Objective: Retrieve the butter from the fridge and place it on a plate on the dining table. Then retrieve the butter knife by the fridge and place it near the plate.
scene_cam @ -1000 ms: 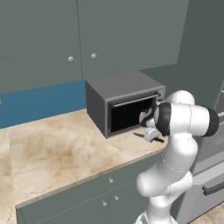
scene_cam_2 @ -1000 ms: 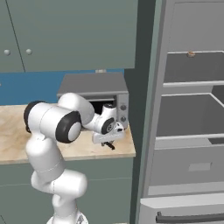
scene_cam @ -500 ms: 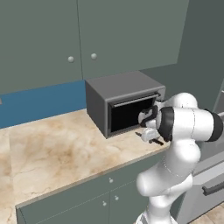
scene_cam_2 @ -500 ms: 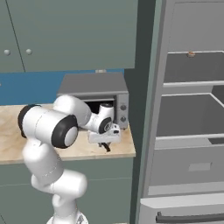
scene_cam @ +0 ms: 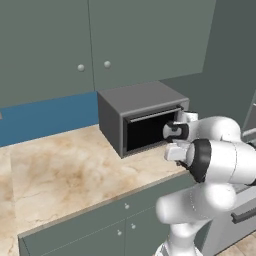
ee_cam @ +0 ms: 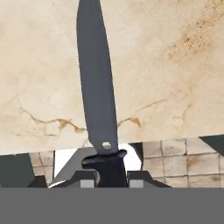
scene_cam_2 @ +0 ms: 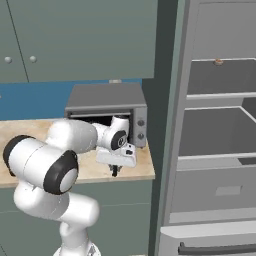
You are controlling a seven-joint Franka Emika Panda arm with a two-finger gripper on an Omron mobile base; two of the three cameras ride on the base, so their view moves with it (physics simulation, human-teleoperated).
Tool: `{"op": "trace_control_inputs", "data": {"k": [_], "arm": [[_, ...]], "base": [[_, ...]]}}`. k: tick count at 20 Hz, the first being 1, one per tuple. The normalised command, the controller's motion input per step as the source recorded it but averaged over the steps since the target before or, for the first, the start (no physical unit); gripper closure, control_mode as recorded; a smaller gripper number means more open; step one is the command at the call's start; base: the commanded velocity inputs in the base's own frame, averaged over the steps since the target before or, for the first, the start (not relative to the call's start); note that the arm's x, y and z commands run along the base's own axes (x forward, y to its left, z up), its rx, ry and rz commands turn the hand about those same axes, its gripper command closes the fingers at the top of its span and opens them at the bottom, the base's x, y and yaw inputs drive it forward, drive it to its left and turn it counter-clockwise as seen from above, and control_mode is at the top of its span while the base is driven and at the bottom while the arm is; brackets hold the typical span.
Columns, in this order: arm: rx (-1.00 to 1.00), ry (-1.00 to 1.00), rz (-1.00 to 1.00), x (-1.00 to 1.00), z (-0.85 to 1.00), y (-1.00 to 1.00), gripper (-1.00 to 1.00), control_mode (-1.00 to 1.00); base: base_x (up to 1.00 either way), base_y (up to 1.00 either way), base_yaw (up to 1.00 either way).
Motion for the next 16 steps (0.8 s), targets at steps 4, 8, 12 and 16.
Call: {"op": "trace_control_inputs", "data": {"k": [4, 8, 12, 16], "arm": [[0.01, 0.13, -0.21, -0.39, 0.58, 0.0, 1.0, -1.0], [0.0, 0.09, -0.24, -0.4, 0.66, 0.0, 1.0, -1.0], [0.0, 0.01, -0.25, -0.41, 0.78, 0.0, 1.0, -1.0], [0.0, 0.0, -0.21, -0.53, 0.59, 0.18, 1.0, -1.0]], "base": [[0.0, 0.0, 0.0], [0.0, 0.0, 0.0], [0.0, 0.0, 0.0], [0.0, 0.0, 0.0]]}}
